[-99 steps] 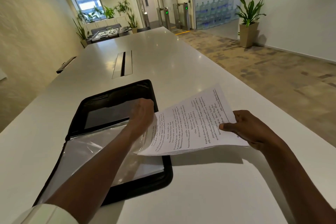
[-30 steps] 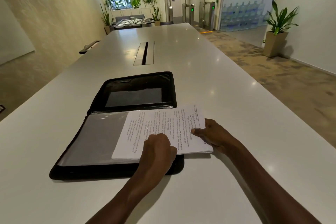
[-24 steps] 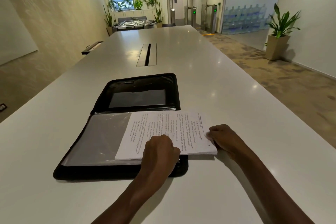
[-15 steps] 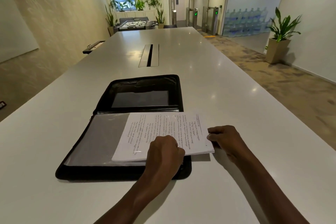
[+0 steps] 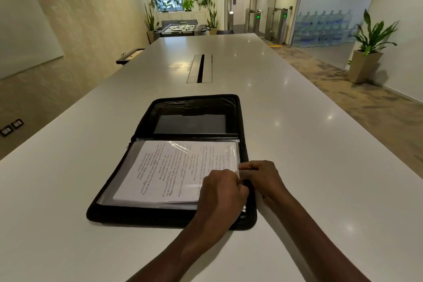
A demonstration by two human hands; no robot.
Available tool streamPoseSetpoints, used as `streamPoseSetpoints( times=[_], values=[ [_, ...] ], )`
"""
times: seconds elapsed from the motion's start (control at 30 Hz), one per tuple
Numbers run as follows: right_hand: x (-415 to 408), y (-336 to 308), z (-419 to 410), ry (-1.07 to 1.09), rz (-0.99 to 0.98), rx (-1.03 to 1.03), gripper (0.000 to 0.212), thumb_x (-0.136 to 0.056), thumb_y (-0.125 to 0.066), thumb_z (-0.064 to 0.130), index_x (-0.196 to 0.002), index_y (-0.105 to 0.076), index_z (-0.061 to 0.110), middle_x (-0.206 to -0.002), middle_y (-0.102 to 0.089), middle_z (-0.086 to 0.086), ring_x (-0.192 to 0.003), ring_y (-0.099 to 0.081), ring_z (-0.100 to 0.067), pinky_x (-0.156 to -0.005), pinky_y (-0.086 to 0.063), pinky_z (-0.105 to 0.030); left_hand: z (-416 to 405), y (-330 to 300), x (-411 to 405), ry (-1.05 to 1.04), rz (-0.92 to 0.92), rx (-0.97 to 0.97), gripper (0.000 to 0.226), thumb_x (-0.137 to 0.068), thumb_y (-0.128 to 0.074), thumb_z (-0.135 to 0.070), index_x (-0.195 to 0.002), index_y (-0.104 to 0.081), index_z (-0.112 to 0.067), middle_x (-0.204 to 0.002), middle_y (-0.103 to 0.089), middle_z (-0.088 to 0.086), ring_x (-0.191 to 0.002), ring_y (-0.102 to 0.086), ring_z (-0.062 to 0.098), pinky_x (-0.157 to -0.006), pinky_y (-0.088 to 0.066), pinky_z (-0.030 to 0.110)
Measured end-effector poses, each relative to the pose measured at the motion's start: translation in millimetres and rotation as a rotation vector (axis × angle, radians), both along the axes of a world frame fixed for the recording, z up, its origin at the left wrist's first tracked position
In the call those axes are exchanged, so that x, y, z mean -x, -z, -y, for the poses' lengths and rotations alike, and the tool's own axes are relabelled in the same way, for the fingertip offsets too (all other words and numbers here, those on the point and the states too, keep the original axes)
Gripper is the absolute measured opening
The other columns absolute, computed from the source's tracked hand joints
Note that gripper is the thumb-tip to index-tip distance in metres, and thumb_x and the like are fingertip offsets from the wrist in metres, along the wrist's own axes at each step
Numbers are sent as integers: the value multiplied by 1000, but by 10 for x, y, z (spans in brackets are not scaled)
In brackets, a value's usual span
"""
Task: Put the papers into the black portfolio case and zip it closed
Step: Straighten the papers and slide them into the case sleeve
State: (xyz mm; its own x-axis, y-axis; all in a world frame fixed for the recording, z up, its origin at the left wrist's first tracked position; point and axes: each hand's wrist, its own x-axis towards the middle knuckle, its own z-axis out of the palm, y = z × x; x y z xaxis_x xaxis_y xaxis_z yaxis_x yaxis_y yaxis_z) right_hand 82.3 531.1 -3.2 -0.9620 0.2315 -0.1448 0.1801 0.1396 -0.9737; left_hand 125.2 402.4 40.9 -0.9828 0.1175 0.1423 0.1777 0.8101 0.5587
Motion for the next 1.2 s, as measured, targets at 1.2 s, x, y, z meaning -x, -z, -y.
streamPoseSetpoints(
  times=[1.2],
  values=[
    [-264,-265,-82,-463,120,-226,26,-96,-53,12,-96,-78,20,-69,-70,15,-55,-57,6,-49,-38,-5,160,-63,42,121,-72,-88,24,-85,-59,-27,-73,-75,-14,-60,-67,1,-55,-62,11,-59,-54,23]
  ],
)
